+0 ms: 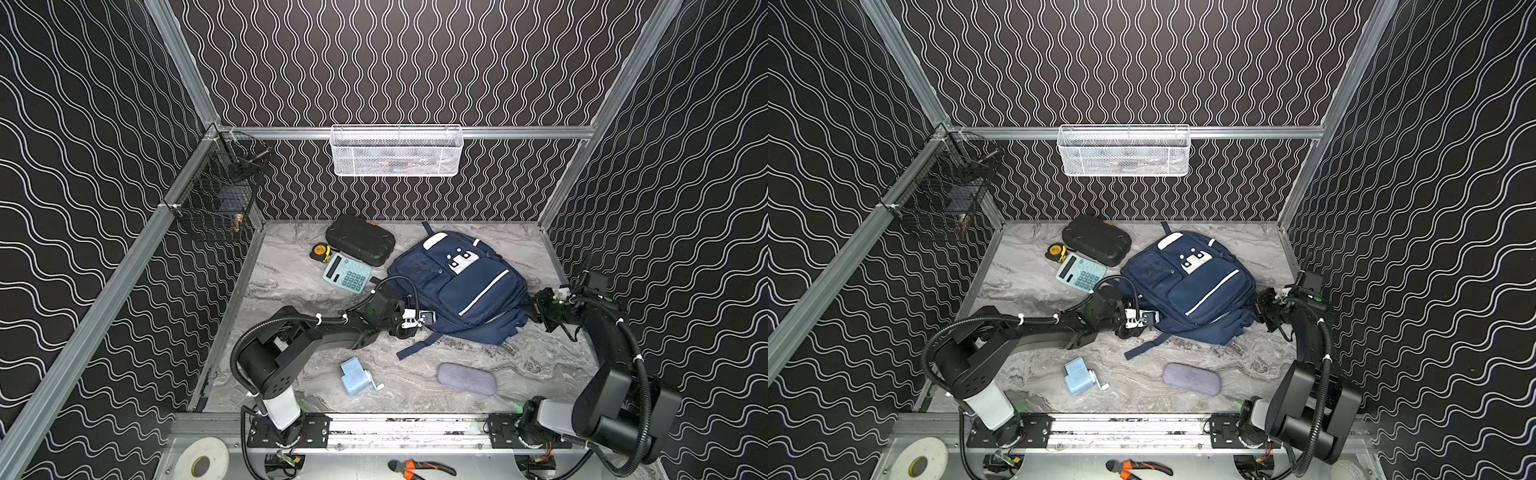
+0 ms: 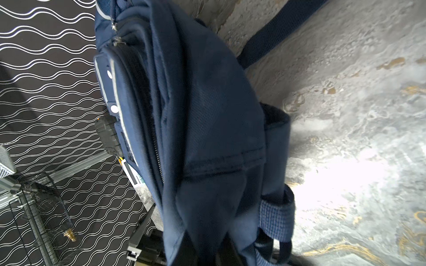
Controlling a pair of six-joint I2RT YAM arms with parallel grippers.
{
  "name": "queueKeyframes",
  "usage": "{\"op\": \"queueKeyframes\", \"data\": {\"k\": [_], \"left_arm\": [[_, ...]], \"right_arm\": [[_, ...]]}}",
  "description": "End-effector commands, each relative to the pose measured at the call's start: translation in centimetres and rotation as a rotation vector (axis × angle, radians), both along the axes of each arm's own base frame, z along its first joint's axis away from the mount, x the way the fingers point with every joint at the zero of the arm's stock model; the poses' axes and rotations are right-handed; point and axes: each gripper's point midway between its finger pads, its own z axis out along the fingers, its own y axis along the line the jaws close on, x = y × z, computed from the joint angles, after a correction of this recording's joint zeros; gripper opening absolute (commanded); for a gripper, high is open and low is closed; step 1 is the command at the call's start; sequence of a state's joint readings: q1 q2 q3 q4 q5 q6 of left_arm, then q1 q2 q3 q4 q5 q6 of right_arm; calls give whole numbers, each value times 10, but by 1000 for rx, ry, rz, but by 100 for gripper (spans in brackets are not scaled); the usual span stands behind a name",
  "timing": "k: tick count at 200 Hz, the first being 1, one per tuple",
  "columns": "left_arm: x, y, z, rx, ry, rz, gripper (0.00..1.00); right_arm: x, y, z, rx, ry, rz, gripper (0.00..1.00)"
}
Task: Pack books, pencil case, and school supplies into a backpack
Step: Zip the student bag at the center of the table.
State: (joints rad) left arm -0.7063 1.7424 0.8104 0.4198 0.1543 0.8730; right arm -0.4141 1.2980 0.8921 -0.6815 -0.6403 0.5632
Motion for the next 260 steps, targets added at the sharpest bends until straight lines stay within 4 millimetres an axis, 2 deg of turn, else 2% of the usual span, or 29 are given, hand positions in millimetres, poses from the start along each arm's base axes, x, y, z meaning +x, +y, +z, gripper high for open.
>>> {"op": "queueKeyframes", "data": {"k": [1, 30, 62, 70, 81, 95, 109, 117, 131, 134, 145, 161, 181, 197, 221, 241, 250, 260], "left_arm": [[12, -8, 7, 6, -71, -19, 66], [9, -6, -8, 49, -45, -34, 48], [-3, -4, -18, 94, 23, -87, 28], [-7, -3, -21, 109, 47, -103, 19], [-10, -1, -24, 126, 78, -120, 0], [-12, 1, -27, 141, 111, -125, 0], [-16, -1, -21, 125, 150, -137, 0], [-18, -4, -15, 109, 178, -144, 0], [-19, -14, 4, 52, 237, -153, 0], [-19, -16, 8, 39, 254, -152, 0], [-17, -26, 25, -16, 312, -145, 0], [-13, -42, 47, -82, 409, -129, 0], [-5, -59, 67, -142, 542, -86, 0], [1, -70, 78, -168, 622, -59, 0], [8, -78, 95, -233, 646, -35, 0], [16, -81, 112, -298, 631, -2, 0], [20, -82, 121, -329, 631, 13, 0], [25, -84, 131, -362, 647, 42, 0]], "right_arm": [[2, 10, 9, 50, -35, 32, 0], [2, 10, 10, 48, -38, 34, 0], [5, 8, 11, 45, -40, 29, 0], [6, 7, 12, 43, -44, 30, 0], [9, 6, 14, 41, -46, 29, 0], [15, 3, 19, 40, -50, 29, 0], [21, 1, 22, 44, -51, 31, 0], [32, -3, 35, 35, -76, 35, 0], [46, -8, 48, 32, -95, 42, 16], [50, -9, 53, 29, -100, 44, 23], [62, -14, 67, 12, -115, 50, 39], [78, -24, 92, -44, -140, 58, 50], [92, -37, 121, -150, -165, 61, 59], [95, -48, 142, -228, -182, 46, 63], [92, -48, 160, -298, -204, 46, 64], [89, -37, 172, -356, -228, 73, 64], [88, -28, 181, -384, -253, 98, 64], [87, -8, 196, -407, -311, 152, 62]]}}
